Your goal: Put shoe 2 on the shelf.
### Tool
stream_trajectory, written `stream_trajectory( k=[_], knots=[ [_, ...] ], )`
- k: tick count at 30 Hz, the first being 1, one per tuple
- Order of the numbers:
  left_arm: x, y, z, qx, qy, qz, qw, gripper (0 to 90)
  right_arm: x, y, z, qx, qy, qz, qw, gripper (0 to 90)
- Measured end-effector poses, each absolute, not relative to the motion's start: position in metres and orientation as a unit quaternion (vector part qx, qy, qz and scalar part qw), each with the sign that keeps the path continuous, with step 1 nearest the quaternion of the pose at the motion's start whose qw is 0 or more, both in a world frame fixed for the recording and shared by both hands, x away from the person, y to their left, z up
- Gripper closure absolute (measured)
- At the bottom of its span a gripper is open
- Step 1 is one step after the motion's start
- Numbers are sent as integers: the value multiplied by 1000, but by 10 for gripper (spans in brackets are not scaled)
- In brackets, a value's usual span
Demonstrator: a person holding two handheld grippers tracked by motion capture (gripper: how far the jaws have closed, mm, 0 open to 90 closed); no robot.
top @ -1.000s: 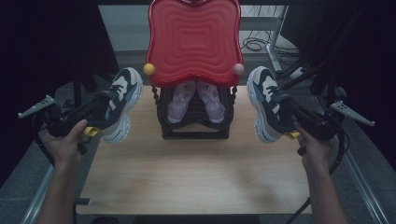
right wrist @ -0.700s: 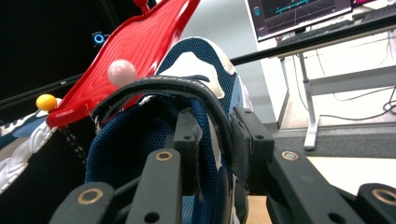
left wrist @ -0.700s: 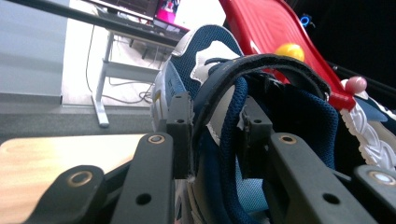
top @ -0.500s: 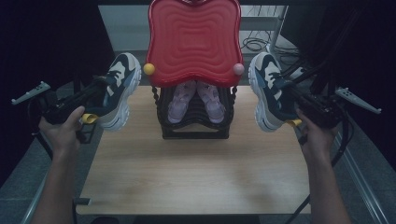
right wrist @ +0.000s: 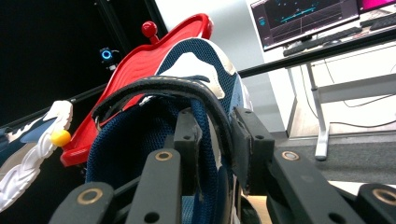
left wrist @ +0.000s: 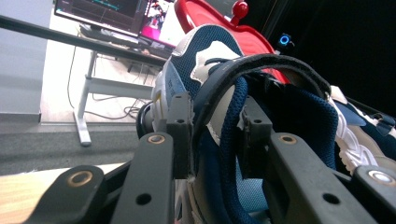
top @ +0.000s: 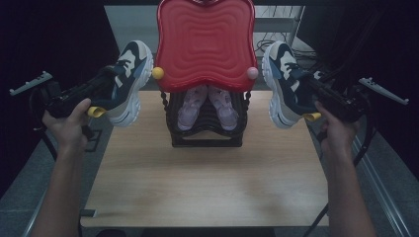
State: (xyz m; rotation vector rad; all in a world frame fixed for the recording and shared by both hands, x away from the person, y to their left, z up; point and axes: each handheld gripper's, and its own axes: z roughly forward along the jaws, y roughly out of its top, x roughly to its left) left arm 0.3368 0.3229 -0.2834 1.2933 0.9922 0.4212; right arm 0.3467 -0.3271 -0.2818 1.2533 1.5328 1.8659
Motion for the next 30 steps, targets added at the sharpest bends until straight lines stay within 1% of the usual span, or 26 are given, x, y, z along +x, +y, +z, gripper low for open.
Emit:
stream_trajectory(
  k=[9, 18, 27, 30],
  knots=[
    [343, 322, -265, 565, 440, 198, 670, 712, 349, -315, -257, 437, 557, 672, 216, 730],
    [355, 316, -252, 562, 441, 201, 670, 713, 360, -288, -233, 424, 575, 666, 216, 730],
    [365, 299, -240, 565, 434, 197, 673, 714, 366, -267, -214, 406, 588, 665, 218, 730],
    [367, 292, -235, 569, 432, 201, 670, 714, 371, -261, -211, 408, 589, 666, 208, 730]
  ],
)
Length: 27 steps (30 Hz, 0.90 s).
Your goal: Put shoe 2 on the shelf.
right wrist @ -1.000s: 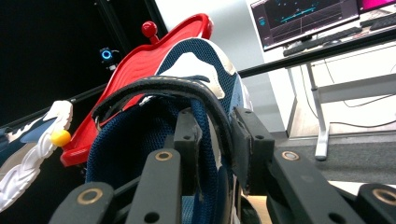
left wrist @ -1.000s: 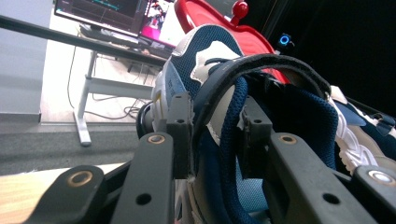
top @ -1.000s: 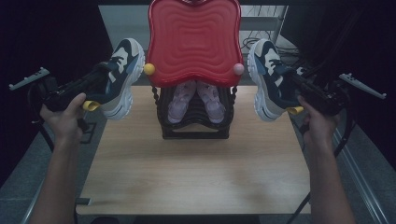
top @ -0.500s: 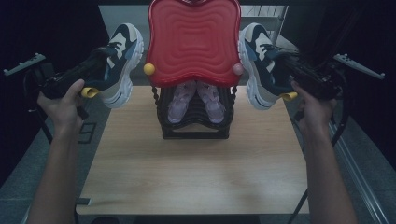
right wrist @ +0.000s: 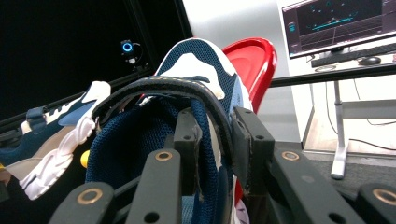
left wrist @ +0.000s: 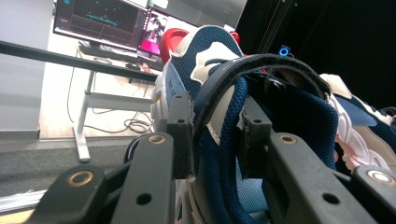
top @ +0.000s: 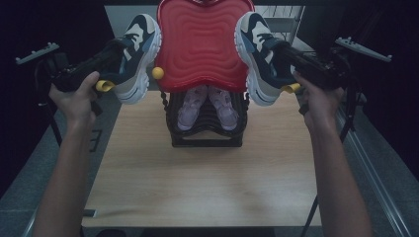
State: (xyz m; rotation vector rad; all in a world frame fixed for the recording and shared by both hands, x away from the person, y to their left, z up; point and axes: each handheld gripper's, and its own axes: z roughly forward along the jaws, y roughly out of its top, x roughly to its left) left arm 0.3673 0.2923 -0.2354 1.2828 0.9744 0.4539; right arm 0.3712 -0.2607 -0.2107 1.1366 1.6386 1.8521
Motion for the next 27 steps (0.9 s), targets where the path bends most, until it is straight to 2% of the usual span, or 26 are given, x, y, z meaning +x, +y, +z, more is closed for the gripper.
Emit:
stream_trajectory(
  k=[27],
  knots=[
    [404, 226, -195, 583, 422, 205, 663, 714, 406, -213, -179, 409, 590, 668, 195, 730]
  ],
)
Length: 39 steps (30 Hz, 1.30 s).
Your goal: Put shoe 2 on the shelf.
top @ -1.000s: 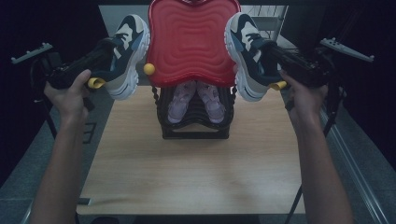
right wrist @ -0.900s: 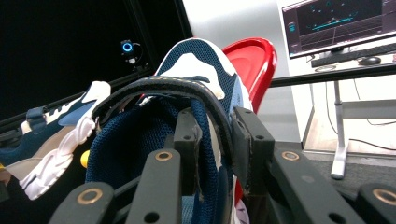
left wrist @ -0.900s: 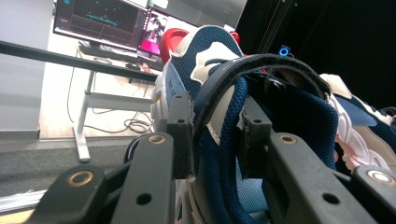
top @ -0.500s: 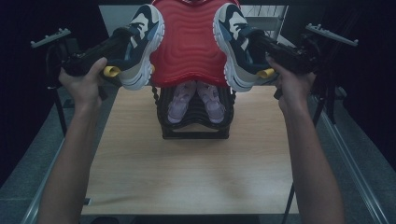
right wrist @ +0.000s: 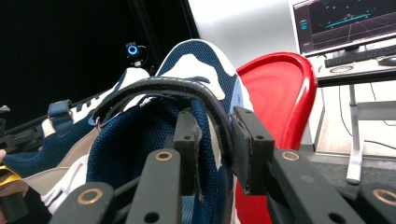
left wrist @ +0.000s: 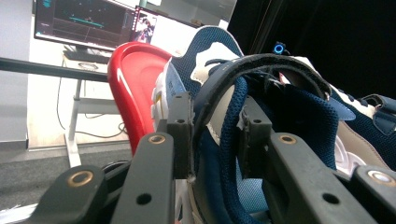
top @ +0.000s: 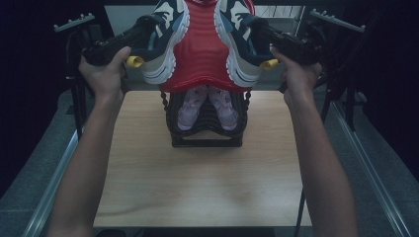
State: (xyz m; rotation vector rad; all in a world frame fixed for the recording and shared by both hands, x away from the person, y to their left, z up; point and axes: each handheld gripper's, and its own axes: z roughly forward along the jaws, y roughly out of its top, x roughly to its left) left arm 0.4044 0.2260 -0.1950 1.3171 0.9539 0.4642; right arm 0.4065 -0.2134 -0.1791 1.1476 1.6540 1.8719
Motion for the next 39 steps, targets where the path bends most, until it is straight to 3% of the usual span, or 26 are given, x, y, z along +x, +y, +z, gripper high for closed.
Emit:
stream_trajectory(
  k=[13, 21, 32, 36, 39],
  knots=[
    [421, 200, -188, 585, 428, 213, 655, 715, 424, -189, -171, 420, 592, 658, 200, 729],
    [435, 190, -193, 580, 434, 217, 655, 714, 434, -180, -166, 423, 590, 648, 231, 729],
    [447, 175, -208, 598, 436, 243, 627, 712, 460, -174, -184, 452, 600, 618, 234, 725],
    [448, 171, -212, 606, 428, 246, 624, 691, 463, -172, -186, 445, 606, 614, 240, 699],
    [447, 168, -212, 614, 418, 245, 623, 624, 463, -166, -184, 424, 630, 608, 232, 599]
  ],
)
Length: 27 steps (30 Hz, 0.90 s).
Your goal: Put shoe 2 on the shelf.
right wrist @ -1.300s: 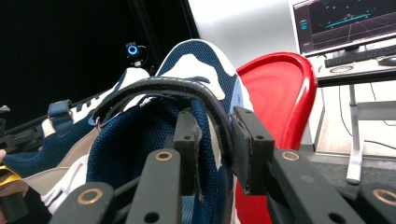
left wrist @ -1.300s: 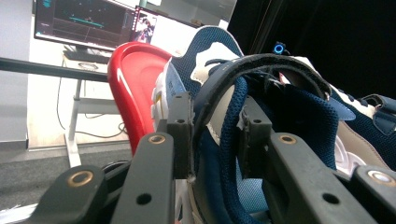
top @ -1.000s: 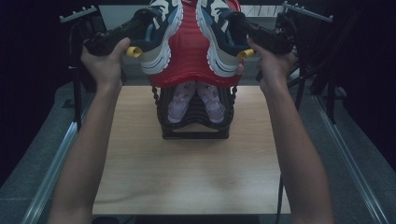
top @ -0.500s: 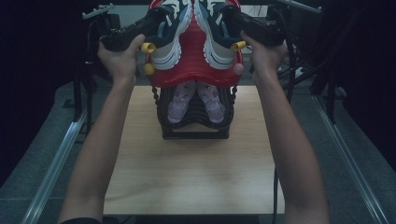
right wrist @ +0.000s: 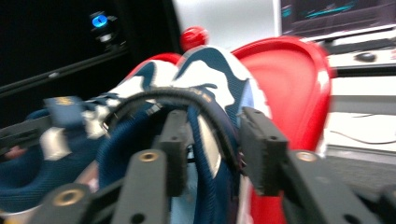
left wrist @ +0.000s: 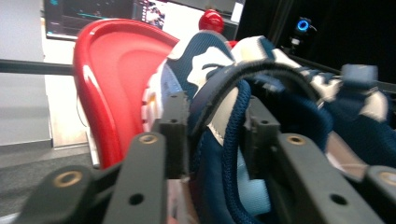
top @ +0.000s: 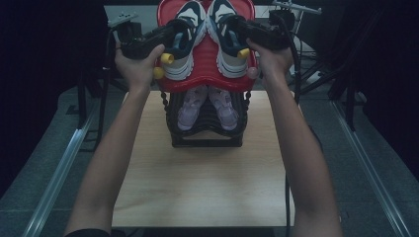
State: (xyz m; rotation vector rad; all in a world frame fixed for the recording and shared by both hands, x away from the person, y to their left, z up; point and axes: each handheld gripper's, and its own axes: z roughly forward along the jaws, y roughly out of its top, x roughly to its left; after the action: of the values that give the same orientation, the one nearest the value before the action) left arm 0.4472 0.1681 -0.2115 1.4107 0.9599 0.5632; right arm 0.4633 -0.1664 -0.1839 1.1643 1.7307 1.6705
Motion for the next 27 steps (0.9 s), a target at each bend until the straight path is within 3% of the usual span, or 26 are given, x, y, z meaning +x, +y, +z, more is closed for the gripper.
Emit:
stream_trajectory(
  k=[5, 9, 21, 27],
  knots=[
    [444, 171, -208, 612, 413, 230, 634, 504, 465, -162, -184, 417, 655, 588, 224, 447],
    [440, 175, -206, 614, 409, 236, 633, 460, 464, -168, -184, 410, 657, 597, 210, 386],
    [432, 189, -209, 614, 399, 213, 648, 435, 449, -180, -188, 381, 646, 632, 197, 361],
    [422, 197, -209, 619, 395, 226, 640, 433, 443, -186, -191, 368, 645, 640, 198, 362]
  ],
)
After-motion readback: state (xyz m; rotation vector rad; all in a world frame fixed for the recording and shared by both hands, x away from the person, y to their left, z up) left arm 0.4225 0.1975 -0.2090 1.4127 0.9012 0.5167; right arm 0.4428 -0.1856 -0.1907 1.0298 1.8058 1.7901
